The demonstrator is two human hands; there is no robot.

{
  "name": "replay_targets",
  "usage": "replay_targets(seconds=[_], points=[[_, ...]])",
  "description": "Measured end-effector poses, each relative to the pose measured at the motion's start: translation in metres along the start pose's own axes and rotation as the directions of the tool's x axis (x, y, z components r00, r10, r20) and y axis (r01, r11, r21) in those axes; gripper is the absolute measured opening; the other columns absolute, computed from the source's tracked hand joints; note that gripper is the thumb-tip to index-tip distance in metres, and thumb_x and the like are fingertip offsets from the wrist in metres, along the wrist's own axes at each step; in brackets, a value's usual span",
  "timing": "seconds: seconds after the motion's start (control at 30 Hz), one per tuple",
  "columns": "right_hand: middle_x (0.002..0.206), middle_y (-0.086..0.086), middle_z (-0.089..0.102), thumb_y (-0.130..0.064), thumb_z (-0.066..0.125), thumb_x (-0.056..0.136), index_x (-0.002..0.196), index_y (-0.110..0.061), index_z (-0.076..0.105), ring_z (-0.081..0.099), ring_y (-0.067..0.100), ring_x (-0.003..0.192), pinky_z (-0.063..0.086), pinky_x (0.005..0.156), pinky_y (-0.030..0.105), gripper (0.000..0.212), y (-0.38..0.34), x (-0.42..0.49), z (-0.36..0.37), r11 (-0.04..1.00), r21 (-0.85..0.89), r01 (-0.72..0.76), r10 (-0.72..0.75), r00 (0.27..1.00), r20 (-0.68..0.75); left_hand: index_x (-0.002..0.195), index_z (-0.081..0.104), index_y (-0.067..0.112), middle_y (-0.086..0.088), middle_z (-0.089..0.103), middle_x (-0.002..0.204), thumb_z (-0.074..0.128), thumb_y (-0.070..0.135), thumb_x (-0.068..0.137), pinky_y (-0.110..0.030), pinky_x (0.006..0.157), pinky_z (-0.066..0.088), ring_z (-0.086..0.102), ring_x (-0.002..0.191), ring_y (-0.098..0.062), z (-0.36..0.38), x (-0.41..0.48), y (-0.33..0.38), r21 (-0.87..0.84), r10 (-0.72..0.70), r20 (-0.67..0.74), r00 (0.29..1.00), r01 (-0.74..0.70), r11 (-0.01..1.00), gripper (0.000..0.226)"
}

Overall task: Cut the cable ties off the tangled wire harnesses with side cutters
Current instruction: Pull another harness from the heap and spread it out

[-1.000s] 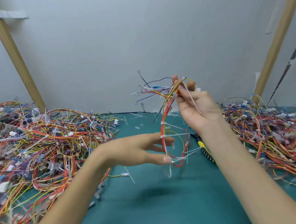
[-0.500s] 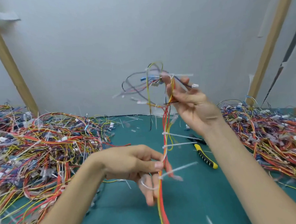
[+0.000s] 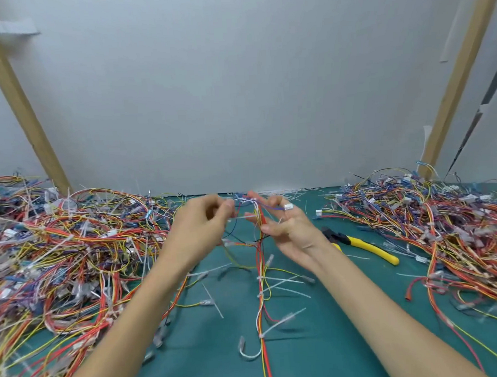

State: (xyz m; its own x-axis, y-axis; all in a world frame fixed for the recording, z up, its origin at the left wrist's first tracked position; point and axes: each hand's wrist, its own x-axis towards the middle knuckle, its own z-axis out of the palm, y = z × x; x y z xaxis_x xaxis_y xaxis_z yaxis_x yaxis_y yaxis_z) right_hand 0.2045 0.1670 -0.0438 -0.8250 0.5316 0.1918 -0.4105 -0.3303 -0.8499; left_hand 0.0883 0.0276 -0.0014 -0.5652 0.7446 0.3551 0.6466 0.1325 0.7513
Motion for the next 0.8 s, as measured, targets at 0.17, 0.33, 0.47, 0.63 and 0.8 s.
replay_targets(seconds=[0.17, 0.33, 0.47, 0.63, 0.8], points=[[0.115, 0.009, 0.070, 0.039, 0.024, 0.068, 0.076, -0.013, 0.038, 0.070, 0.030, 0.096, 0.049, 0.078, 0.021, 0.054, 0.011, -0.003, 0.007, 0.999, -0.050, -0.003, 0.003, 1.000, 0.008, 0.092, 0.067, 0.022, 0.011, 0.070, 0.084, 0.052, 0.031, 0.098, -0.012, 0.074, 0.048, 0.062, 0.079, 0.004, 0.017, -0.005, -0.005, -0.049, -0.005, -0.162, 0.987, -0.003, 0.999, 0.019], [0.085, 0.009, 0.075, 0.037, 0.026, 0.062, 0.067, -0.012, 0.034, 0.070, 0.017, 0.084, 0.050, 0.066, 0.018, 0.050, 0.013, -0.003, 0.007, 0.972, -0.235, -0.020, 0.007, 0.998, -0.057, 0.087, 0.066, 0.025, 0.001, 0.074, 0.092, 0.048, 0.032, 0.100, -0.043, 0.094, 0.051, 0.068, 0.097, -0.018, 0.023, -0.002, -0.017, -0.123, -0.155, 0.043, 0.987, 0.159, 0.980, 0.023], [0.072, 0.008, 0.073, 0.035, 0.025, 0.060, 0.065, -0.012, 0.034, 0.068, 0.013, 0.084, 0.050, 0.061, 0.016, 0.048, 0.014, -0.002, 0.009, 0.954, -0.300, -0.019, -0.011, 0.995, -0.099, 0.092, 0.070, 0.017, -0.007, 0.073, 0.097, 0.051, 0.026, 0.100, -0.043, 0.094, 0.052, 0.067, 0.098, -0.025, 0.023, -0.002, -0.022, -0.247, -0.177, 0.111, 0.978, 0.200, 0.948, 0.023], [0.085, 0.009, 0.072, 0.035, 0.031, 0.066, 0.072, -0.011, 0.041, 0.066, 0.019, 0.085, 0.049, 0.063, 0.017, 0.048, 0.011, -0.001, 0.010, 0.954, -0.300, 0.010, -0.039, 0.995, -0.091, 0.099, 0.071, 0.017, 0.005, 0.074, 0.095, 0.062, 0.012, 0.094, -0.011, 0.076, 0.053, 0.065, 0.093, -0.004, 0.026, -0.008, -0.025, -0.484, -0.111, 0.236, 0.965, 0.216, 0.848, 0.011], [0.111, 0.003, 0.061, 0.021, 0.056, 0.081, 0.095, -0.011, 0.055, 0.068, 0.018, 0.089, 0.048, 0.072, 0.026, 0.035, 0.005, -0.007, 0.015, 0.921, -0.387, 0.044, -0.090, 0.991, -0.102, 0.113, 0.065, 0.006, 0.000, 0.072, 0.100, 0.068, 0.004, 0.086, -0.011, 0.072, 0.049, 0.066, 0.087, -0.001, 0.033, -0.004, -0.032, -0.643, -0.115, 0.125, 0.985, 0.169, 0.747, 0.027]])
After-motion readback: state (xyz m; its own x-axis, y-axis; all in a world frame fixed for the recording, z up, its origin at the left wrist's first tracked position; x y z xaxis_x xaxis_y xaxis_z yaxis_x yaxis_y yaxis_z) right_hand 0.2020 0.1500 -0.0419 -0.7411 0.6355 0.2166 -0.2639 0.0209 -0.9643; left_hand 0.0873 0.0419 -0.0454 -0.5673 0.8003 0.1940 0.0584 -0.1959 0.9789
